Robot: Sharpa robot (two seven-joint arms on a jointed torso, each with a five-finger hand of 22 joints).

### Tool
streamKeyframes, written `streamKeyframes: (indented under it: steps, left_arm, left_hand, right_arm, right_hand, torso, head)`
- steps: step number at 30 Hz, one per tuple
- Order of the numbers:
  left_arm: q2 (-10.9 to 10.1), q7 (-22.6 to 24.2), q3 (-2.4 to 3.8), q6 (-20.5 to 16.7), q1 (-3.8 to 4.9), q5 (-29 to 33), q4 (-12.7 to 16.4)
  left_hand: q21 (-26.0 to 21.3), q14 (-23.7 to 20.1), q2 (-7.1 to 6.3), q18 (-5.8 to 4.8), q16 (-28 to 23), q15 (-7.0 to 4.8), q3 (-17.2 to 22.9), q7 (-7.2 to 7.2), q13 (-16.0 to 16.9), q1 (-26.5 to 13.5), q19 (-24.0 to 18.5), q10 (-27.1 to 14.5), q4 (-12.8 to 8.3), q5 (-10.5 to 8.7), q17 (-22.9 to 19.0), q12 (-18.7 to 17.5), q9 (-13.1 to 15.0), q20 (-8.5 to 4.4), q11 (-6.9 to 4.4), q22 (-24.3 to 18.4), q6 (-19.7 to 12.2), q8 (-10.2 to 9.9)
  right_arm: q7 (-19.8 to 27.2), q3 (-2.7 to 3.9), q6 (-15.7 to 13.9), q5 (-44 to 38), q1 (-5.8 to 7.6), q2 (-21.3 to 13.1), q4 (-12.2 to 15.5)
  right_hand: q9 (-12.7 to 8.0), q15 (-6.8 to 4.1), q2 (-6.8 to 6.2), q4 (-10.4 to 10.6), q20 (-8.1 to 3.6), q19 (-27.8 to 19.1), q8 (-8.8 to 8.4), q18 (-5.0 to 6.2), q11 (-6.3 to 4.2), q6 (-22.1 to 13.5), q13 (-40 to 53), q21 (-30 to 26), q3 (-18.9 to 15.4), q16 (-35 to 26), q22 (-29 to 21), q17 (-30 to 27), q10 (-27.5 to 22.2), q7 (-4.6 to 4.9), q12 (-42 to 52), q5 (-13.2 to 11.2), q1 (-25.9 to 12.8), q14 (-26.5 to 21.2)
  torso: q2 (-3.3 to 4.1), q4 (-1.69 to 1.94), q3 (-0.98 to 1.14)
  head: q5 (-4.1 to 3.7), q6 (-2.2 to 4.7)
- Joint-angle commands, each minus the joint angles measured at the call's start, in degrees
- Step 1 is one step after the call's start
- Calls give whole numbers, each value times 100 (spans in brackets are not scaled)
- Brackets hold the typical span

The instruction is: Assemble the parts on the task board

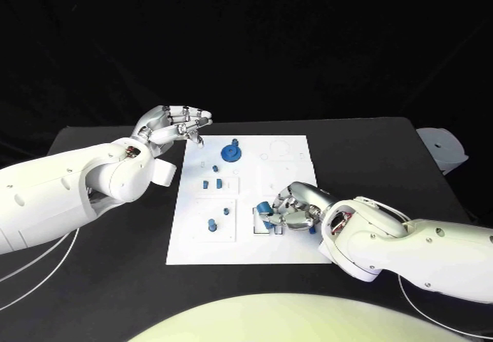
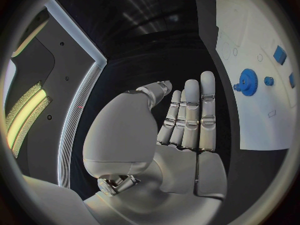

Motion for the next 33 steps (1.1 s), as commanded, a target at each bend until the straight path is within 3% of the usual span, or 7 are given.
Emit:
streamKeyframes:
  steps: [1, 6, 18, 22, 24, 27, 33]
  left_arm:
    - [9, 40, 3, 61, 3, 23, 18]
    - [13, 37, 3, 68, 3, 23, 19]
    - [7, 33, 3, 70, 3, 23, 21]
    - [4, 32, 3, 69, 3, 23, 22]
    - [3, 32, 3, 67, 3, 23, 21]
    - [1, 31, 3, 65, 3, 23, 19]
    - [-3, 31, 3, 66, 3, 24, 20]
  left_hand:
    - [-25, -32, 18, 39, -4, 12, -8, 8, -6, 32, 9, -34, -15, 33, -10, 22, 9, 26, 12, -4, -11, 26]
    - [-25, -32, 18, 39, -4, 12, -8, 8, -6, 32, 9, -34, -15, 33, -10, 22, 9, 26, 12, -4, -11, 26]
    - [-25, -32, 18, 39, -4, 12, -8, 8, -6, 32, 9, -34, -15, 33, -10, 22, 9, 26, 12, -4, -11, 26]
    - [-25, -32, 18, 39, -4, 12, -8, 8, -6, 32, 9, -34, -15, 33, -10, 22, 9, 26, 12, -4, -11, 26]
    - [-24, -36, 20, 39, 0, 12, -7, 9, -10, 30, 8, -48, -21, 35, -12, 33, 11, 26, 13, -4, -15, 30]
    - [-24, -36, 20, 39, 0, 12, -7, 9, -10, 30, 8, -48, -21, 35, -12, 33, 11, 26, 13, -4, -15, 30]
    - [-24, -36, 20, 39, 0, 12, -7, 9, -10, 30, 8, -48, -21, 35, -12, 33, 11, 26, 13, -4, -15, 30]
  right_arm:
    - [-74, -1, 213, 24, -6, 37, -28]
    - [-105, -2, 310, 22, -6, 104, -78]
    - [-120, -6, 462, 22, -8, 173, -151]
    - [-155, -6, 409, -24, -9, 180, -195]
    - [-157, -6, 387, -48, -9, 183, -206]
    - [-129, -6, 342, -90, -9, 185, -201]
    - [104, -6, 194, -122, -10, 98, -72]
  right_hand:
    - [3, -57, -7, -2, -37, 610, 33, -38, -40, 358, 256, 25, -30, 25, 1509, 706, 8, -302, -20, -32, -58, 446]
    - [12, -64, -18, -3, -43, 610, 52, -38, -48, 367, 258, 25, -47, 25, 1509, 706, 13, -310, -22, -46, -93, 446]
    - [29, -74, -26, -1, -54, 610, 86, -38, -60, 383, 275, 25, -78, 28, 1509, 713, 27, -323, -11, -72, -164, 448]
    - [47, -83, -19, 5, -66, 610, 120, -38, -69, 377, 275, 25, -142, 24, 1509, 706, 30, -331, -24, -124, -322, 446]
    - [75, -93, -45, 7, -78, 609, 167, -38, -78, 359, 277, 24, -324, 24, 1508, 708, 33, -341, -42, 38, -580, 446]
    - [110, -98, 20, 13, -84, 604, 230, -35, -81, 331, 282, 12, -588, 20, 1505, 702, 35, -347, -66, -273, -883, 445]
    - [123, -99, 59, -8, -85, 604, 254, -35, -84, 312, 299, 12, -645, 23, 1505, 709, 43, -349, -59, -240, -828, 447]
  torso:
    - [0, -7, -1]
    - [2, 5, 4]
    - [-1, -4, -1]
    - [-1, 1, -1]
    - [1, 2, -1]
    - [0, 3, 0]
    - [3, -3, 11]
  head:
    - [11, 0]
    - [24, 0]
    - [46, 0]
    - [42, 0]
    - [40, 0]
    - [49, 0]
    - [64, 0]
